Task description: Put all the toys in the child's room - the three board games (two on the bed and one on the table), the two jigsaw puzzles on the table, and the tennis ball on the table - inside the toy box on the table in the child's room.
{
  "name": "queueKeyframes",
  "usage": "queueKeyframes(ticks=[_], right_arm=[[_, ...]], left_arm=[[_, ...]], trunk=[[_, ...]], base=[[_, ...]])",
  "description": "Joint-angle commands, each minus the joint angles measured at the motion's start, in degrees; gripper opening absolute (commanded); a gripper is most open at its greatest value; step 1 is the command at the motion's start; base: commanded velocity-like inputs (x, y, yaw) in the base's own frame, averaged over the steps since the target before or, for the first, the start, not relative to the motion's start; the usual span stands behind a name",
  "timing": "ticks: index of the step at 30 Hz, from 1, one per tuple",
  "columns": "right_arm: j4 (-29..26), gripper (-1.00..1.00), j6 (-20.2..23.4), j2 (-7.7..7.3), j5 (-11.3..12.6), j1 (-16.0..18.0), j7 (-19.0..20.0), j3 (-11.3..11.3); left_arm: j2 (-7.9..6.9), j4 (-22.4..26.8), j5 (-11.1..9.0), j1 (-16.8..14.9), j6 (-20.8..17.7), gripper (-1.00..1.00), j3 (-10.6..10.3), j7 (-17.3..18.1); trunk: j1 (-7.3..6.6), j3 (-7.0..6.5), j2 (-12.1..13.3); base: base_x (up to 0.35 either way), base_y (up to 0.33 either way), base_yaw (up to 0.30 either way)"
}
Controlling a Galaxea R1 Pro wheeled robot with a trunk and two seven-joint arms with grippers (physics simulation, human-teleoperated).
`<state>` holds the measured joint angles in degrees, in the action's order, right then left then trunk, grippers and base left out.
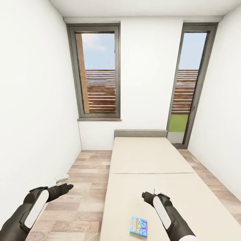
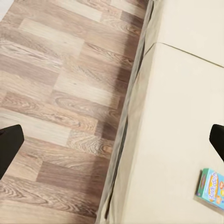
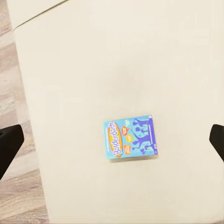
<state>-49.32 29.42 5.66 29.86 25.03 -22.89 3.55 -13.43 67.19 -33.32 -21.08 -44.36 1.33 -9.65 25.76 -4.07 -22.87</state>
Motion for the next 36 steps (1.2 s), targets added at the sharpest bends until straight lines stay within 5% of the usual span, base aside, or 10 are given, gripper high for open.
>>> queueKeyframes(ticks=[1,36], right_arm=[[-0.07,1.0,0.08,-0.04,0.61,0.02,-0.58,0.15],[-0.08,1.0,-0.15,-0.3,0.59,0.02,-0.49,0.14]], left_arm=[[-0.01,0.05,-0.61,-0.01,-0.2,1.0,0.0,-0.46],[-0.02,0.07,-0.61,-0.01,-0.2,1.0,-0.1,-0.46]], trunk=[[0.03,0.03,-0.05],[0.03,0.36,-0.05]], base=[[0.001,0.092,0.0],[0.022,0.061,0.0]])
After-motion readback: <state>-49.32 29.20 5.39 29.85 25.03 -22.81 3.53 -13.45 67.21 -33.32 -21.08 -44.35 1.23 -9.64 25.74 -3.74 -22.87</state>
